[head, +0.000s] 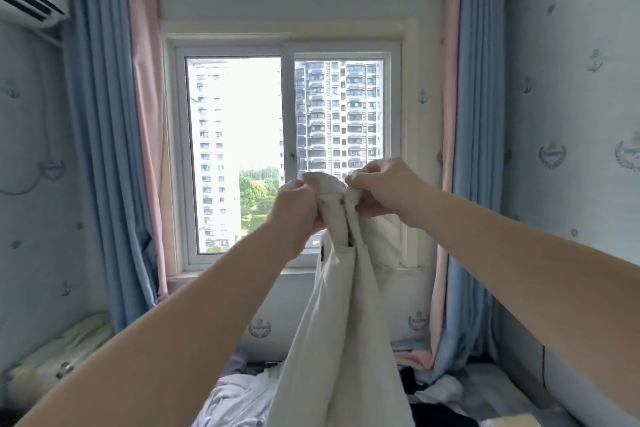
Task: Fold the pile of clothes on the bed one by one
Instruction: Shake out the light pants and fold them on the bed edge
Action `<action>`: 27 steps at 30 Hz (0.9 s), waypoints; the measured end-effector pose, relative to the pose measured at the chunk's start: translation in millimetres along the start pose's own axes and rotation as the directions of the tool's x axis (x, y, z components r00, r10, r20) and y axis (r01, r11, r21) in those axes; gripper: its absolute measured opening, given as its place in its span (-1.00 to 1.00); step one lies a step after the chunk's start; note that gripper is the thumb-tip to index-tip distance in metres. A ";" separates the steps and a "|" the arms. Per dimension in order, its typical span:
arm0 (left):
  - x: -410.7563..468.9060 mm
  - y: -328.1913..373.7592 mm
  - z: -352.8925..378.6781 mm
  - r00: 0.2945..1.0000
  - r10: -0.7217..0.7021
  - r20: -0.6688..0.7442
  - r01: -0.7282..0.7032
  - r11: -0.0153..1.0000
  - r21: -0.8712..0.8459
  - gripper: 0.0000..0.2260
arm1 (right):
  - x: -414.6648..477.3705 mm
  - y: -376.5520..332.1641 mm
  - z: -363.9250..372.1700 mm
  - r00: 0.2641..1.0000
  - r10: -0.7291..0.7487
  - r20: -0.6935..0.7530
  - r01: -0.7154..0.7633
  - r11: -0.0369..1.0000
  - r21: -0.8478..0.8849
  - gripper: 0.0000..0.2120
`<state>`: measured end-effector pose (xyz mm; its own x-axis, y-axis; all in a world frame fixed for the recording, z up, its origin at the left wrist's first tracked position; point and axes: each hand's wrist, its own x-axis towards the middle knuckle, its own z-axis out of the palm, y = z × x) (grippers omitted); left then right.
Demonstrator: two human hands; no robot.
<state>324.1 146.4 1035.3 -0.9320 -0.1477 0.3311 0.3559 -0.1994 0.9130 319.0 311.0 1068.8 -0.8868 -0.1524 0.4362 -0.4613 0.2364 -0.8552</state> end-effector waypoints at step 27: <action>15.4 24.7 -65.2 0.996 0.088 0.009 -0.087 0.992 -0.090 -0.88 | -15.6 43.7 4.5 0.871 0.341 0.354 -0.456 0.828 0.325 -0.21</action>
<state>323.1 76.0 1047.5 -0.8977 -0.1556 0.4123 0.4401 -0.2726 0.8556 312.9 319.4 1023.4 -0.9197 -0.3924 -0.0107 0.0316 -0.0469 -0.9984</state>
